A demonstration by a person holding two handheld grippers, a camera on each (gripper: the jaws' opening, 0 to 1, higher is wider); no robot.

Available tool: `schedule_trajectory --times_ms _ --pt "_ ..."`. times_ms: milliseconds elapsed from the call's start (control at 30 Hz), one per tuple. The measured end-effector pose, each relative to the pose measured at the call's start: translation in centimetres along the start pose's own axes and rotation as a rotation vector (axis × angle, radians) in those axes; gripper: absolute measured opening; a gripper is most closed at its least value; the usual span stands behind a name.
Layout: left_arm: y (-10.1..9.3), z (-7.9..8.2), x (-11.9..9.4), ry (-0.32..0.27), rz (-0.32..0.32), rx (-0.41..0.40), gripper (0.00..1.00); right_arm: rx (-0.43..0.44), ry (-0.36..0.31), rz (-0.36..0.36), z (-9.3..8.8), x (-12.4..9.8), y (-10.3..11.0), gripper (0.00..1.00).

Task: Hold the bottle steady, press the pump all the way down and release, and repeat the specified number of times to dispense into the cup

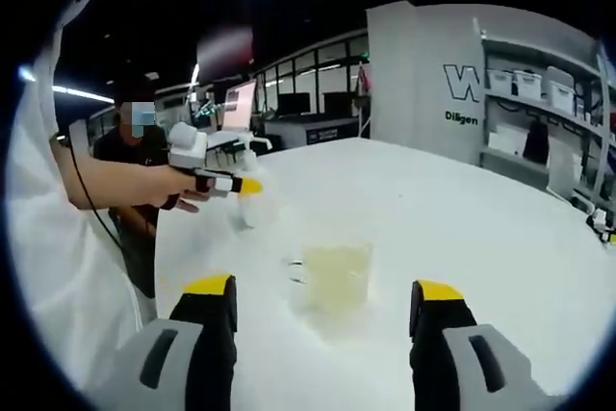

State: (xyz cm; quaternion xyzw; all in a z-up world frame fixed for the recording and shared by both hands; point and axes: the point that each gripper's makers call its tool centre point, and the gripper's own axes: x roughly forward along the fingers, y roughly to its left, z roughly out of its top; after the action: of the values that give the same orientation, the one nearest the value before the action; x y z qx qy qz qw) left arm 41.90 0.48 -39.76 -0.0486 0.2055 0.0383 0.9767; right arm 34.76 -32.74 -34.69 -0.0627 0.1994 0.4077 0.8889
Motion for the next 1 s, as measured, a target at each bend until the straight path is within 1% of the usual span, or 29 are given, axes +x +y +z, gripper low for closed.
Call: schedule_trajectory --times_ms 33,67,133,200,233,267,300,333,367,500,533,567,600,633,667,700,733,800,833,867,900,933,967,1000 --pt "0.0 0.0 0.0 0.000 -0.003 0.003 0.50 -0.012 0.002 -0.002 0.0 0.0 0.0 0.72" --pt "-0.1 0.0 0.0 -0.001 -0.003 -0.012 0.50 0.000 -0.002 0.010 0.1 0.0 0.1 0.71" --pt "-0.1 -0.1 0.0 0.002 -0.001 -0.006 0.49 -0.006 0.000 0.010 0.1 0.0 0.1 0.71" --pt "-0.1 0.0 0.0 -0.003 -0.002 -0.020 0.50 -0.010 0.006 0.002 0.0 0.1 0.0 0.69" --pt "-0.1 0.0 0.0 -0.001 0.000 -0.013 0.49 0.000 0.003 0.016 0.0 0.0 0.2 0.69" --pt "0.0 0.0 0.0 0.000 0.003 -0.009 0.48 0.004 0.000 0.005 0.1 0.0 0.0 0.70" --pt "0.1 0.0 0.1 0.000 0.003 -0.015 0.47 -0.025 0.000 -0.007 0.1 0.0 -0.2 0.68" --pt "0.2 0.1 0.1 -0.004 0.007 -0.012 0.46 0.004 -0.002 0.014 0.2 0.0 0.2 0.68" --pt "0.2 0.1 0.1 -0.001 0.004 -0.008 0.46 -0.008 -0.001 0.003 0.2 0.0 0.0 0.69" --pt "0.1 0.1 0.1 0.000 0.005 -0.008 0.46 -0.003 0.009 0.009 0.0 -0.1 0.0 0.66" --pt "0.1 0.1 0.1 0.001 0.005 -0.006 0.46 -0.012 -0.003 0.003 0.3 -0.1 -0.1 0.67" --pt "0.1 0.1 0.1 -0.001 0.003 -0.008 0.46 -0.017 0.003 0.003 0.2 -0.1 -0.1 0.66" --pt "0.1 0.1 0.1 -0.002 0.003 0.006 0.46 -0.006 0.004 0.006 0.1 -0.2 0.0 0.67" --pt "0.1 0.1 0.2 0.000 0.003 -0.002 0.46 -0.020 -0.006 -0.010 0.3 -0.2 -0.3 0.69" --pt "0.1 0.1 0.1 0.001 0.000 0.000 0.45 -0.013 0.000 -0.002 0.3 -0.2 -0.2 0.66" --pt "0.1 0.1 0.2 0.000 -0.003 0.010 0.45 -0.003 -0.006 -0.002 0.4 -0.3 -0.2 0.67" --pt "0.0 0.0 0.2 0.003 -0.009 0.017 0.45 -0.022 0.000 -0.005 0.4 -0.3 -0.3 0.68" --pt "-0.1 0.0 0.1 0.004 -0.015 0.018 0.45 -0.010 -0.003 0.002 0.4 -0.3 -0.1 0.66" --pt "-0.3 -0.1 0.1 0.007 -0.024 0.028 0.44 -0.020 0.000 0.002 0.4 -0.2 -0.1 0.66" --pt "-0.4 -0.1 0.1 0.008 -0.028 0.026 0.44 -0.011 -0.005 0.001 0.5 -0.2 -0.1 0.67" --pt "-0.6 -0.1 0.0 0.008 -0.031 0.030 0.44 -0.012 0.001 0.010 0.5 -0.2 0.0 0.64" --pt "-1.0 -0.2 0.0 0.010 -0.043 0.039 0.44 -0.018 -0.004 0.008 0.5 -0.2 0.0 0.64" --pt "-1.2 -0.3 0.0 0.012 -0.045 0.040 0.44 -0.035 -0.007 -0.007 0.6 -0.2 -0.2 0.66" --pt "-1.4 -0.3 0.0 0.012 -0.048 0.039 0.44 -0.025 0.001 0.005 0.5 -0.2 0.0 0.65"
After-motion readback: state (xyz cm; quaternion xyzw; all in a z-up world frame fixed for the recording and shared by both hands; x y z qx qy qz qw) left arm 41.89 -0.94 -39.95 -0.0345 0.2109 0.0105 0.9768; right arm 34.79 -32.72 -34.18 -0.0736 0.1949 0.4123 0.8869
